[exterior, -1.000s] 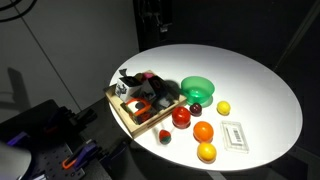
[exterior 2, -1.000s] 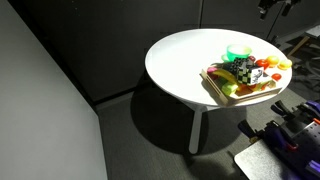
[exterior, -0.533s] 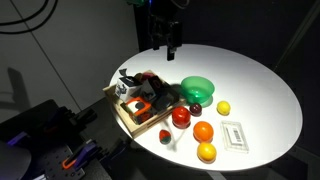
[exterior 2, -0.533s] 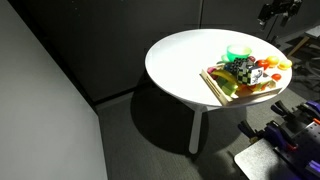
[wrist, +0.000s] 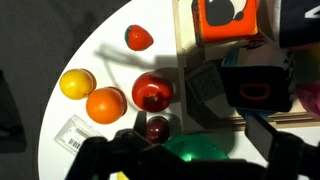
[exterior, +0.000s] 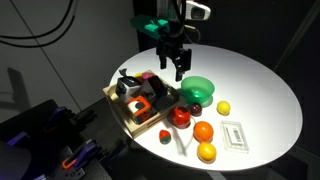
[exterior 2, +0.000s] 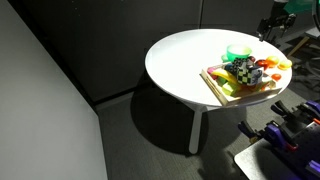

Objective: Pick up the red apple toy and put it in the green bowl

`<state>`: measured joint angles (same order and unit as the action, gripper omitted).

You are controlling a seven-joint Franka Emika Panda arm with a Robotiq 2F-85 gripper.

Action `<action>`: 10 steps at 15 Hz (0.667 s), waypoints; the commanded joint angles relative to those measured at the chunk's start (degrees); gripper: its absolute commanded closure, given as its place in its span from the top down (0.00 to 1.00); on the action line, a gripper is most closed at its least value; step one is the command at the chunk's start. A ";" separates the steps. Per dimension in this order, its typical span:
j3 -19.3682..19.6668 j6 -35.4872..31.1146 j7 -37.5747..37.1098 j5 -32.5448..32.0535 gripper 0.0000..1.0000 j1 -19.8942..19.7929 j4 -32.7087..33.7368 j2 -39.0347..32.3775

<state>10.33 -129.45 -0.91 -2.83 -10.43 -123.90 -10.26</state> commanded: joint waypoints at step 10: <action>0.45 -4.92 4.72 2.05 1.00 -3.12 3.60 -8.82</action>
<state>10.70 -134.52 3.79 -0.79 -13.63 -120.38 -19.10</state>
